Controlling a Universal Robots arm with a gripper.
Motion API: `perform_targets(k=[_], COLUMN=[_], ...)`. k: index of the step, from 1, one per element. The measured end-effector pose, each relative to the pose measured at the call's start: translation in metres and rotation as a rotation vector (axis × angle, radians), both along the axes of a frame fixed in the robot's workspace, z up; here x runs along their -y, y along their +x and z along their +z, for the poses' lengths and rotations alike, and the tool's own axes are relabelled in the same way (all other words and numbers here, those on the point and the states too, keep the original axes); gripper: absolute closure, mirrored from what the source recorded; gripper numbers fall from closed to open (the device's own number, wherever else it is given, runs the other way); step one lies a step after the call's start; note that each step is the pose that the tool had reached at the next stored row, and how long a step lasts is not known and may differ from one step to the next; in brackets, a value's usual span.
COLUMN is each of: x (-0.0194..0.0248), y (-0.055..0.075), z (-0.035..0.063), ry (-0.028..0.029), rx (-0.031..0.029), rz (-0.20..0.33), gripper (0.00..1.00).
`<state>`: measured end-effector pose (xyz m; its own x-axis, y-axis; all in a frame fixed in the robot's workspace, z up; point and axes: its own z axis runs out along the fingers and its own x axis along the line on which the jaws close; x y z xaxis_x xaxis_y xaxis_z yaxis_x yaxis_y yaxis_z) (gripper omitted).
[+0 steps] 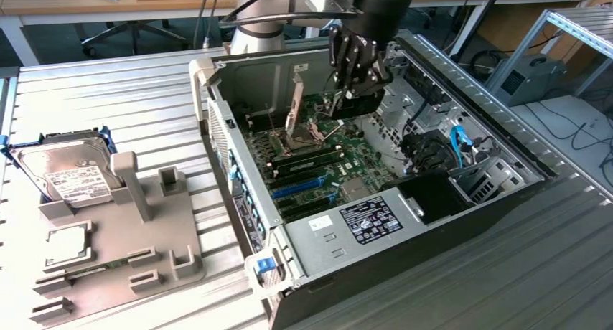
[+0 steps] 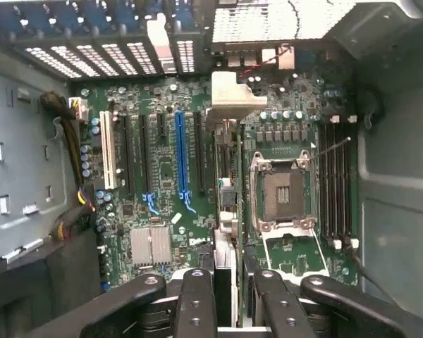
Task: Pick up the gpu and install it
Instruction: 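Insert the gpu into the slot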
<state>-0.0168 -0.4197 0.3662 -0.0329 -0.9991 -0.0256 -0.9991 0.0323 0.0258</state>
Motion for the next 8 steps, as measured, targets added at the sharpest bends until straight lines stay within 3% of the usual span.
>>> perform_targets(k=[1,2,5,8], x=[0.0,0.0,0.0108,0.0143], y=[0.0,0.0,-0.003,-0.005], z=[0.0,0.0,-0.0012,-0.0017], ry=[-0.0001,-0.0001,0.0,0.0], rx=[0.0,0.0,0.0,0.0], rz=[0.059,0.059,0.059,0.059], gripper=[0.73,0.73,0.73,0.73])
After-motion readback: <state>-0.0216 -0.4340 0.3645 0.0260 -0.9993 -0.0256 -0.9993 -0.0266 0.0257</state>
